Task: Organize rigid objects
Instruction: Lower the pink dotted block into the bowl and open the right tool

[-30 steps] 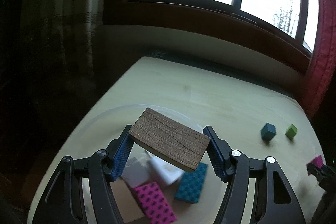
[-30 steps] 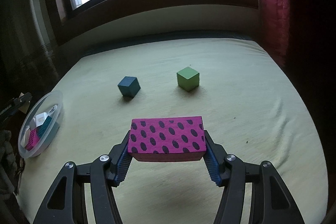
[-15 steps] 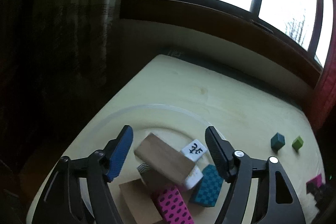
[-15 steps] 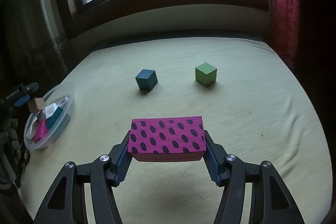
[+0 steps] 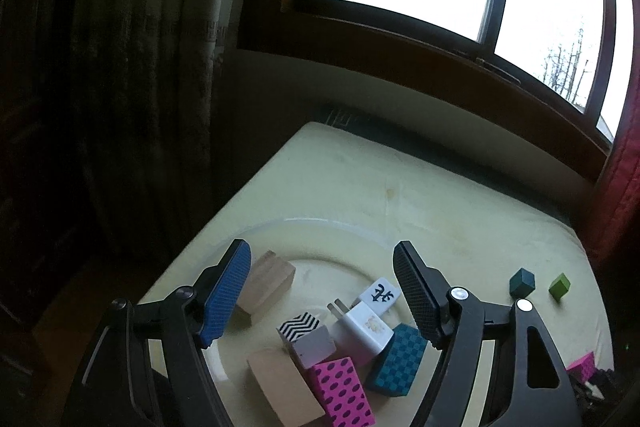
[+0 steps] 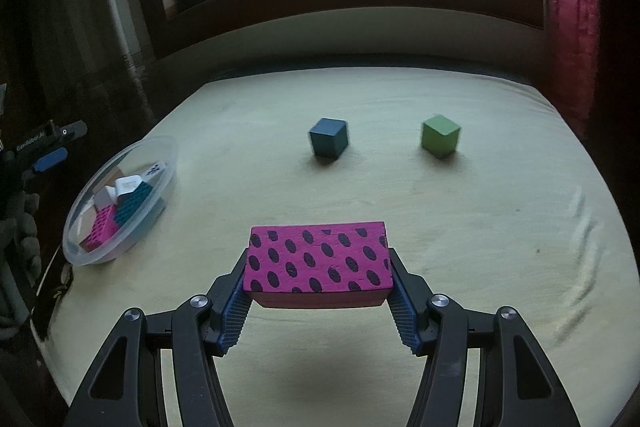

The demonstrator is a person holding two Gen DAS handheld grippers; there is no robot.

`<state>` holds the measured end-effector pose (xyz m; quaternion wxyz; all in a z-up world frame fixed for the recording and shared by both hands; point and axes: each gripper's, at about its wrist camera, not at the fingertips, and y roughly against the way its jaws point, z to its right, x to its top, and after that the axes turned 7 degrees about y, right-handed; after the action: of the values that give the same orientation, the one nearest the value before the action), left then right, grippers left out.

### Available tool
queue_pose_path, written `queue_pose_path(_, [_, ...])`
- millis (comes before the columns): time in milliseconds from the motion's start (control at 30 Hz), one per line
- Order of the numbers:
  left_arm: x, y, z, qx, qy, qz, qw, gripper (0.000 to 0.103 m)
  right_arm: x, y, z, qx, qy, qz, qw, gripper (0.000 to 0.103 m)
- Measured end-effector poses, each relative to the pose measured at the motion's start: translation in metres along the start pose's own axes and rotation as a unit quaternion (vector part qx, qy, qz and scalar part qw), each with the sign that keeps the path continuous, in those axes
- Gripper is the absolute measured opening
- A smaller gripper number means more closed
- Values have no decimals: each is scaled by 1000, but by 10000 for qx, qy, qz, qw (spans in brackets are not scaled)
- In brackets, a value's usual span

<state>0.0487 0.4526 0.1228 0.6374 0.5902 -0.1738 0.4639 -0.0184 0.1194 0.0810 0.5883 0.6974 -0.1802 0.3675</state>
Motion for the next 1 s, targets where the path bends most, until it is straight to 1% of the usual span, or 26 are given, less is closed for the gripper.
queue_pose_path(200, [7,14,-12,-8,-39,132,9999,77,10,-3,-23,311,-4,82,9995,64])
queue_pose_path(333, [8,18,-16,-2,-153,144,9998,77,16,-9,-46,450,158,61,9988,64])
queue_pose_path(500, [11,19,-23,-42,-152,118,9998,77,28,-12,-71,557,323,84,9979,64])
queue_pose_path(700, [14,22,-31,-23,-208,175,9996,77,49,-19,-104,701,514,121,9961,64])
queue_pose_path(1000, [16,21,-50,145,-255,264,9992,77,71,-40,-151,848,662,126,9941,64])
